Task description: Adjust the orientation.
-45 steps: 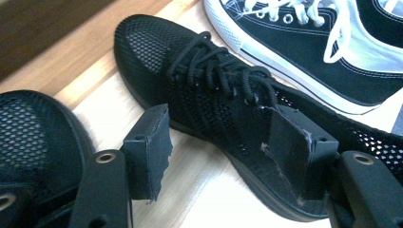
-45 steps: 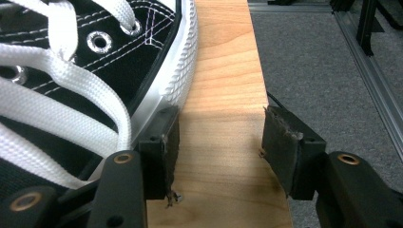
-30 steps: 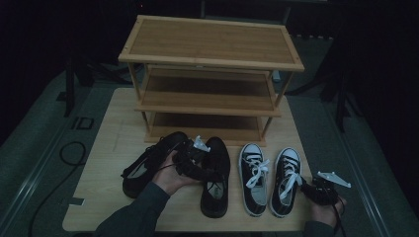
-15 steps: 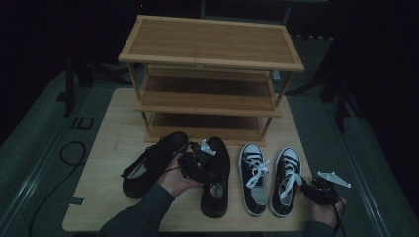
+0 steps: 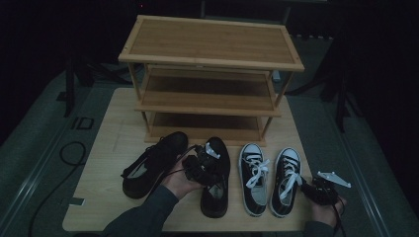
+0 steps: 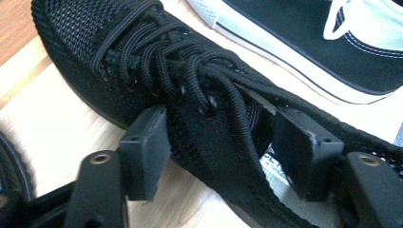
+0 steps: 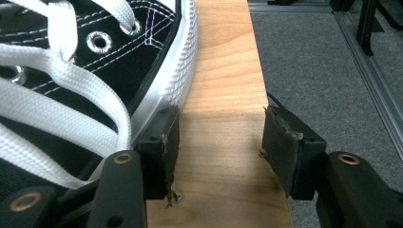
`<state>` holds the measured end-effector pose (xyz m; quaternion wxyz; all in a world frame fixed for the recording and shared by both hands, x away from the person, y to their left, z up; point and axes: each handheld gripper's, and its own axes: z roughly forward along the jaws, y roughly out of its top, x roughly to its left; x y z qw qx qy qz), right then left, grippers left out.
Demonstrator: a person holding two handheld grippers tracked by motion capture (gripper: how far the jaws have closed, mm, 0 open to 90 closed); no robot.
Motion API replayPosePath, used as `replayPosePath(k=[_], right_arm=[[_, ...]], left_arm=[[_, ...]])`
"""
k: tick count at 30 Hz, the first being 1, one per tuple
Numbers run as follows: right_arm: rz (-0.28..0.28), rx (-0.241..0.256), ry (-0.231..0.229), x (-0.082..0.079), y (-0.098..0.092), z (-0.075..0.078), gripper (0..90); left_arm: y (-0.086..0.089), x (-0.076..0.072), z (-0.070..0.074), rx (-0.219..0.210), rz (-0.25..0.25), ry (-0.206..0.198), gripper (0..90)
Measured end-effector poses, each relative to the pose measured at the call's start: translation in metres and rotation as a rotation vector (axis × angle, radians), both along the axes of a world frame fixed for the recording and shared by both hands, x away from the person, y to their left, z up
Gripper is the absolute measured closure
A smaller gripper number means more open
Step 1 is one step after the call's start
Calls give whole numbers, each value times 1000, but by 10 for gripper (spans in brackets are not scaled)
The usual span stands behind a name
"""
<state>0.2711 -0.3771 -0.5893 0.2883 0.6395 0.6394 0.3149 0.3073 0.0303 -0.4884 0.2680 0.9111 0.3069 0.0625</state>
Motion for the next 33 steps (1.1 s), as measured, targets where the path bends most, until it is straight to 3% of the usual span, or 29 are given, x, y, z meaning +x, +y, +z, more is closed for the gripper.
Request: replayPosePath(k=[5,10,18,28,33], right_arm=[[1,-3,-1,0,0,0,465],[0,-2,-1,0,0,0,465],[0,0,0,0,0,0,464],[-1,1,-1,0,0,0,464],[-1,1,-1,0,0,0,464]], left_arm=[[-3,2,-4,41,21,3,431],[-1,5,-4,18,40,29,494],[5,6,-2,2,59,36,603],[18,9,1,-21,106,11,837],[23,10,2,-21,117,2,873]])
